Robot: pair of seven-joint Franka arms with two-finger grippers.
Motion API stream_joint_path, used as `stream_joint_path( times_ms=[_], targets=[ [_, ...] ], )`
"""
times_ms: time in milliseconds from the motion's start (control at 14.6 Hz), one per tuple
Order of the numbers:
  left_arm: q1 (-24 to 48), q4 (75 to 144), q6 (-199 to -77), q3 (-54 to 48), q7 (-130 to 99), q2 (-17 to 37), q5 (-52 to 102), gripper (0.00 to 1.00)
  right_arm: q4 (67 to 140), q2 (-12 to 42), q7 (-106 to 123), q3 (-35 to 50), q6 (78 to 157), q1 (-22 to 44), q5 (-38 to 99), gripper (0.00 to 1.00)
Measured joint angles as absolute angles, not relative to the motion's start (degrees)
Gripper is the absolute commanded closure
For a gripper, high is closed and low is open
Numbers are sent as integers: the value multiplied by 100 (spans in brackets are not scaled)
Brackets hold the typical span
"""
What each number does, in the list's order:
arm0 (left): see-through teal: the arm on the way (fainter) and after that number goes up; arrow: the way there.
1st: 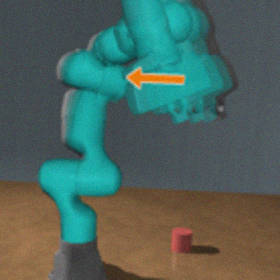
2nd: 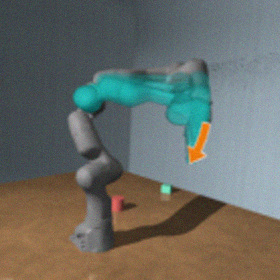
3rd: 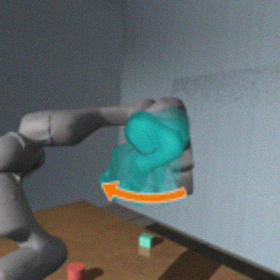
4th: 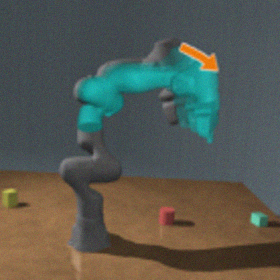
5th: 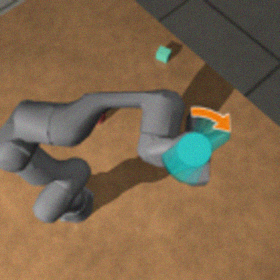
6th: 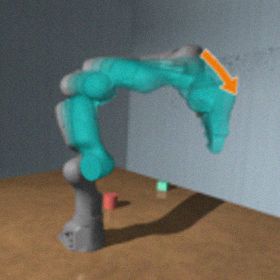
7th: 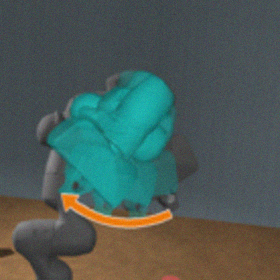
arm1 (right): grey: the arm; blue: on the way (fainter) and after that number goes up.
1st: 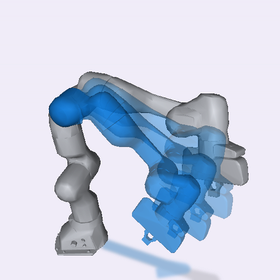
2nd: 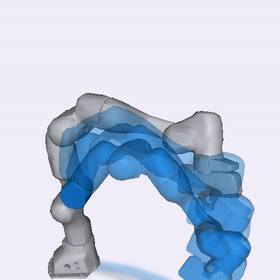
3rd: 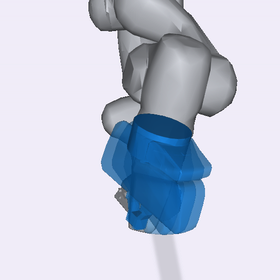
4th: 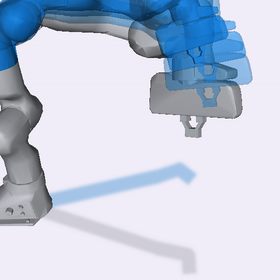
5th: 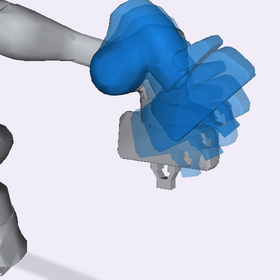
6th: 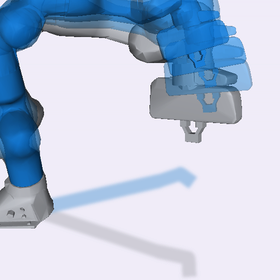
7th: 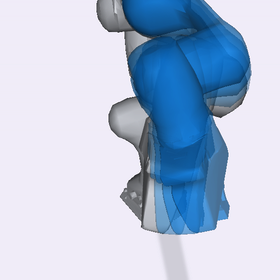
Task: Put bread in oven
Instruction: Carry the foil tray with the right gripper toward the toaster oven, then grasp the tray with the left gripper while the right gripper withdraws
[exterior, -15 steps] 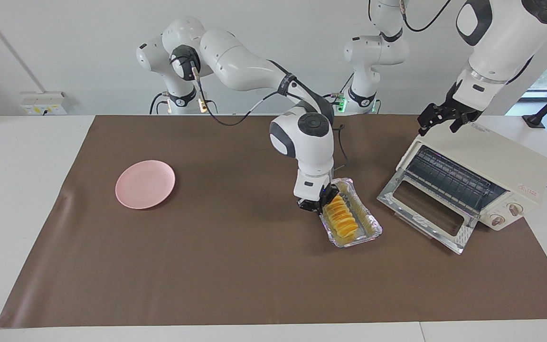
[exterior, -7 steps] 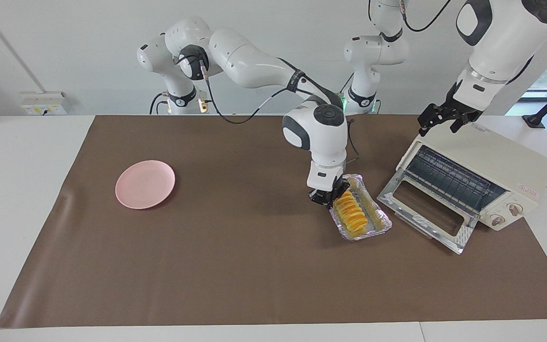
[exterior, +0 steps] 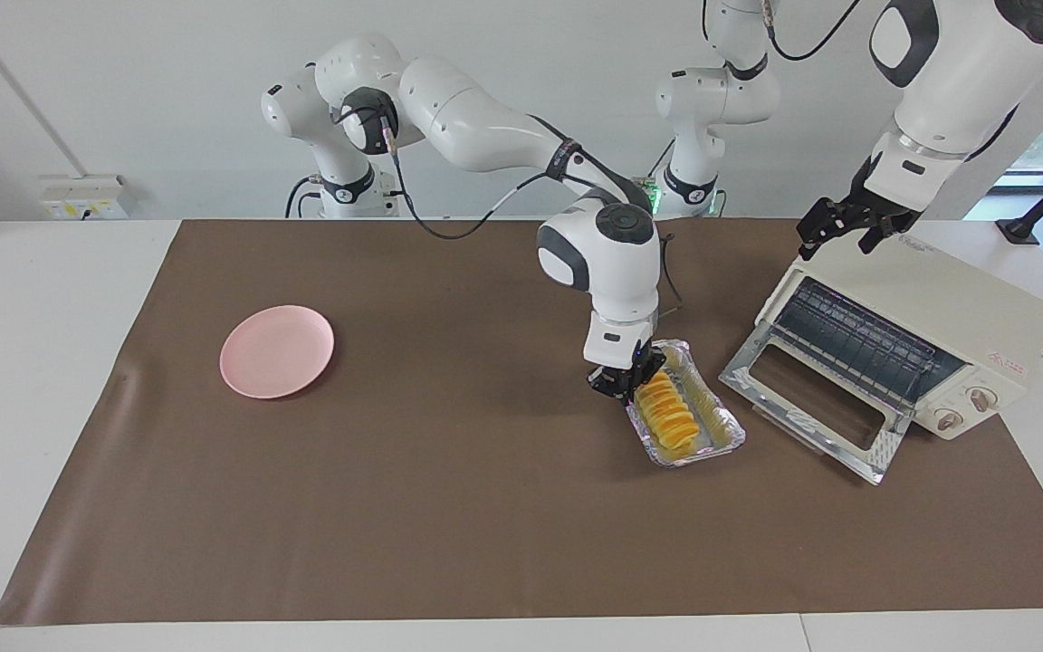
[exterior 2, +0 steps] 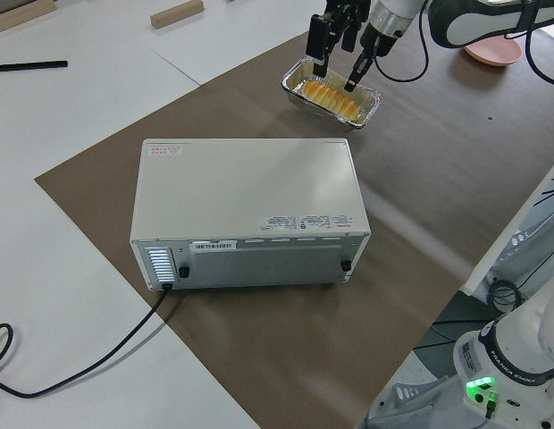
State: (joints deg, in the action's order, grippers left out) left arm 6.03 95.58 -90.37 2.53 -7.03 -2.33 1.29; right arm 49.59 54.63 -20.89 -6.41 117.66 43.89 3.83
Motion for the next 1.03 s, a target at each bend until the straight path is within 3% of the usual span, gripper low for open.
stream_joint_path(
  times_ms=[206,274,343,754,1028],
  targets=[
    [603,9564,-9052,253,-703,-233,129,0,4959,5477,-2089,-650,11788,4377,314,67],
    [603,9565,-9085,253,-703,-233,129,0,4959,5476,-2089,-653,11791,4365,314,29],
    [603,9566,-9138,252,-712,-231,129,0,4959,5476,-2080,-656,11791,4352,308,0],
    [718,9490,-9517,194,-1072,50,129,0,4887,5203,-1641,-705,11411,4100,301,0],
    [981,8879,-9501,183,-1644,757,122,0,4934,4562,-1267,-714,10741,3780,304,0]
  ],
)
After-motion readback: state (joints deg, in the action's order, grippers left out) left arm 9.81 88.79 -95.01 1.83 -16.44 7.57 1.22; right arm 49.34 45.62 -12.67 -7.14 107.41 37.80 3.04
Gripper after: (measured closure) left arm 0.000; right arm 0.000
